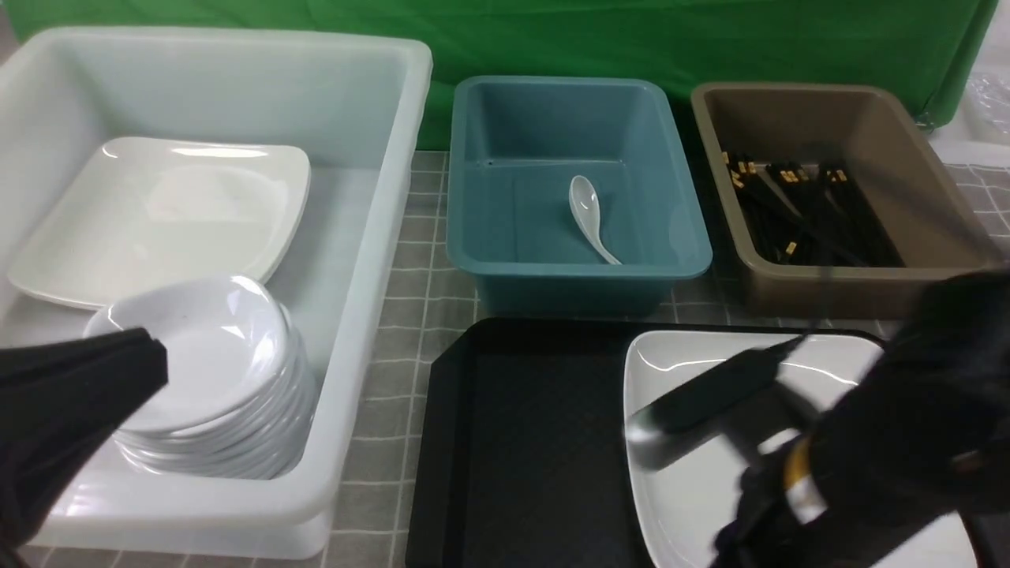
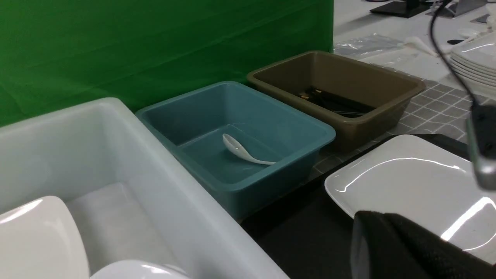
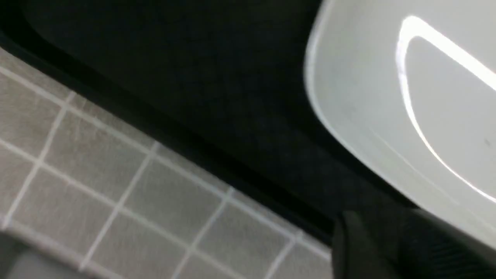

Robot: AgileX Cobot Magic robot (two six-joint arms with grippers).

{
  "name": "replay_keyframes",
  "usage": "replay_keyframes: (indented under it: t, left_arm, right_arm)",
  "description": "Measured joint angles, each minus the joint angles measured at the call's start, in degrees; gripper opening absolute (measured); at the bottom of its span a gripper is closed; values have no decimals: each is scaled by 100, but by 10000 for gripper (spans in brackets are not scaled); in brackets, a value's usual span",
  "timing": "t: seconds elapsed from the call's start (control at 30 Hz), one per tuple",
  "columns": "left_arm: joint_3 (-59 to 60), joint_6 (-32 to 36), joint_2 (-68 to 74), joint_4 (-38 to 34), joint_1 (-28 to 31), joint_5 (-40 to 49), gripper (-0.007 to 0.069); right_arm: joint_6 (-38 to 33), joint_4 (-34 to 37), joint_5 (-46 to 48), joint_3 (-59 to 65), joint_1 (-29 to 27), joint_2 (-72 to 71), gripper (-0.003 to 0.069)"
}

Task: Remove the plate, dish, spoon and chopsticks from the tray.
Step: Use the right arm to grab a plate from the dinner plate

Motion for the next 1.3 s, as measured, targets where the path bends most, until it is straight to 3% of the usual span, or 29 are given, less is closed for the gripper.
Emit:
replay_keyframes:
  t: [0.03,0.1,0.17,0.67,0.9,1.1,1.3]
  left_arm:
    - [8,15,0,-15,0,-7,10]
    - [7,68,0,-81,0,-94,10]
    - [7,86,0,-93,0,-154,10]
    - [7,151,0,-135,0,-193,10]
    - [7,156,0,-135,0,-193,10]
    - [7,156,0,-135,0,-187,10]
    - [7,249,0,-127,0,-182,10]
  right_arm:
    - [0,-39,0,0,31,42,279]
    - [332,-466,-251,-148,278,488,387]
    - [472,-732,-374,-263,324,819,432]
    - [526,-936,-1058,-395,-134,1742,452]
    - [-45,-607,-1009,-445,-134,1742,340]
    - [-527,-357,-892,-445,-117,1625,323]
    - [-480,-180,224,-784,328,849,182]
